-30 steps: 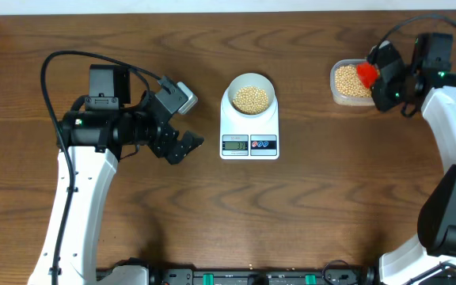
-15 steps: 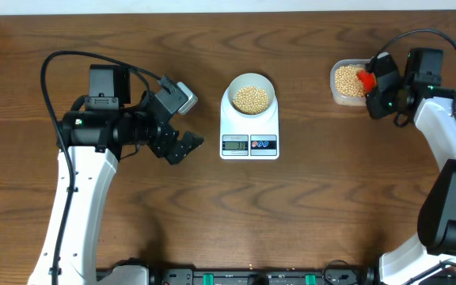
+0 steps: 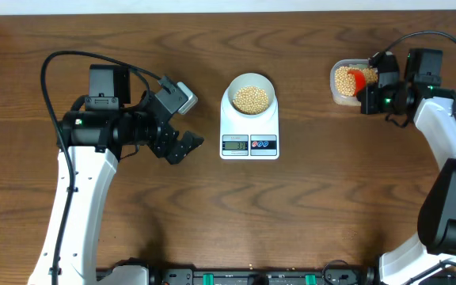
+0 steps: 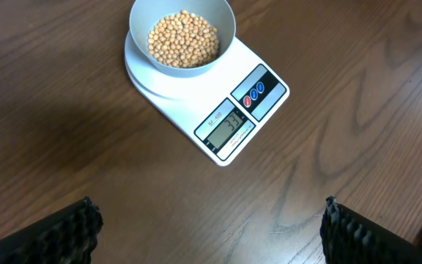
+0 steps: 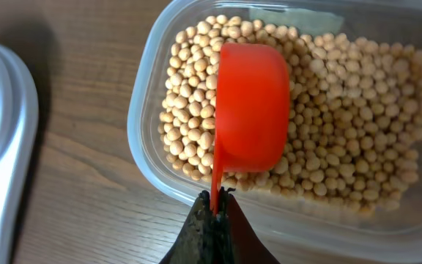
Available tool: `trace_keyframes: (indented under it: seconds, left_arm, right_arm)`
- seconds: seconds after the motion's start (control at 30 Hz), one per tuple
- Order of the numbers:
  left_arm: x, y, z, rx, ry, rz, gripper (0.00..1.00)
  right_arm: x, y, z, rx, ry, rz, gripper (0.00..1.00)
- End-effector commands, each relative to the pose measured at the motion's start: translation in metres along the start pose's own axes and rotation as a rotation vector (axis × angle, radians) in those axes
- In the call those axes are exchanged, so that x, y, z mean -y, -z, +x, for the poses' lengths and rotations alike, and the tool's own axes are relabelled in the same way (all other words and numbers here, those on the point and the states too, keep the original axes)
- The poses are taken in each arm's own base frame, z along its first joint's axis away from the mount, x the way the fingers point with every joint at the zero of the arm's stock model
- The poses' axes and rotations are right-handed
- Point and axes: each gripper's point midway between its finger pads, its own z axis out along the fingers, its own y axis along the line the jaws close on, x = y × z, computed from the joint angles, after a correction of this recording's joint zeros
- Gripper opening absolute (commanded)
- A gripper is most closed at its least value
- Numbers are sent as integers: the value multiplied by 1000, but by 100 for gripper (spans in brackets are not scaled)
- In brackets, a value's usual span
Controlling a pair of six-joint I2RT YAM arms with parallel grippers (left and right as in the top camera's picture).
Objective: Scoop item into bowl and weigh 50g on scale
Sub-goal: 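Dip the red scoop into the soybeans to refill it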
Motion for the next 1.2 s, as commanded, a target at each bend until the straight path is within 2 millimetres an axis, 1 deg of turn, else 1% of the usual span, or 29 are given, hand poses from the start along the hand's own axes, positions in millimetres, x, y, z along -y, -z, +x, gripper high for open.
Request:
trace_keyframes:
  seconds: [0.0, 0.13, 0.37, 0.6, 0.7, 1.17]
  left_arm:
    - [-3, 9, -9, 20, -12, -25, 98]
    - [-3, 9, -9, 20, -11, -25, 98]
    - [-3, 9, -9, 20, -12, -25, 98]
    - [-3, 9, -9, 20, -12, -25, 98]
    - [-3, 9, -9, 20, -12, -25, 98]
    - [-3, 9, -9, 20, -11, -25, 98]
  right_arm:
    - [5, -1, 3, 2, -189, -27, 1]
    - [10, 5, 0, 25, -275, -71, 1]
    - [10, 20, -6, 72, -331, -216, 1]
    - [28, 37, -7, 108, -460, -274, 1]
    - [31, 40, -8, 116, -481, -288, 1]
    - [14, 49, -15, 136, -477, -416, 1]
